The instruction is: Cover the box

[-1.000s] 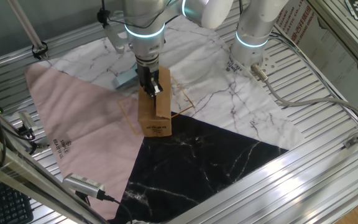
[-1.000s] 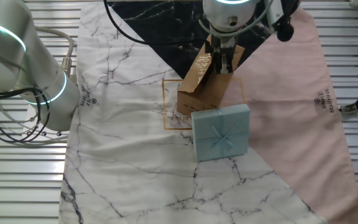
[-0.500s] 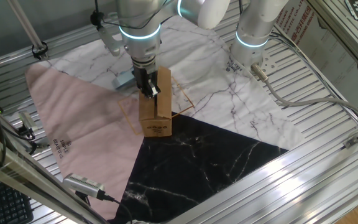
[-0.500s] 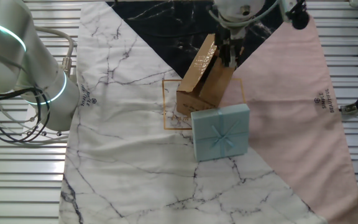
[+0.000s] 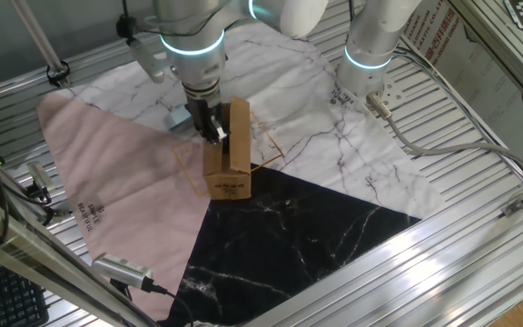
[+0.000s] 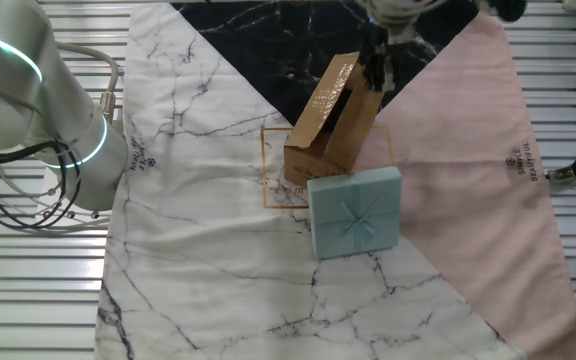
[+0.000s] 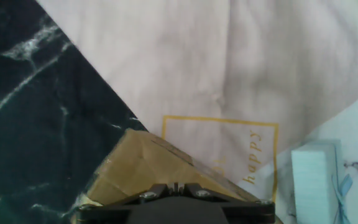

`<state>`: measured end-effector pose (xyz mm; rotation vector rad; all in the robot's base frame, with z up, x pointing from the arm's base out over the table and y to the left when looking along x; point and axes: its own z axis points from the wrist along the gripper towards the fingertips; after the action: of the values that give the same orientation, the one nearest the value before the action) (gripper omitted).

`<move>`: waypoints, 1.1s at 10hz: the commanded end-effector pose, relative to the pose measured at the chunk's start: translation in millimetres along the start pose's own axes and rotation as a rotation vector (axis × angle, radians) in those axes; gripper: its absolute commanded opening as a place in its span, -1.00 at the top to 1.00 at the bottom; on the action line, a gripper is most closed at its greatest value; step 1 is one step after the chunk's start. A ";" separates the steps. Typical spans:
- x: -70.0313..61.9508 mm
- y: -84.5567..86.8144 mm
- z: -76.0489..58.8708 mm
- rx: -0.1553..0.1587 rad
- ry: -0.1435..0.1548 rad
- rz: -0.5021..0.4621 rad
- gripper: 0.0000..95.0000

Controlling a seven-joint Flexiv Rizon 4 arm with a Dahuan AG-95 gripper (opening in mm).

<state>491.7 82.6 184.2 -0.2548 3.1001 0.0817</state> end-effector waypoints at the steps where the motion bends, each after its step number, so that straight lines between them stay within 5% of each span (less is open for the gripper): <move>1: 8.6 9.8 -5.8 -0.011 0.027 -0.068 1.00; 5: 21.6 27.3 -13.9 -0.016 0.068 -0.297 1.00; 7: 25.5 31.8 -15.5 0.016 0.101 -0.438 1.00; 11: 37.6 35.3 -14.3 0.032 0.112 -0.586 1.00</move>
<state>453.7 110.2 198.9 -1.0757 3.0174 0.0205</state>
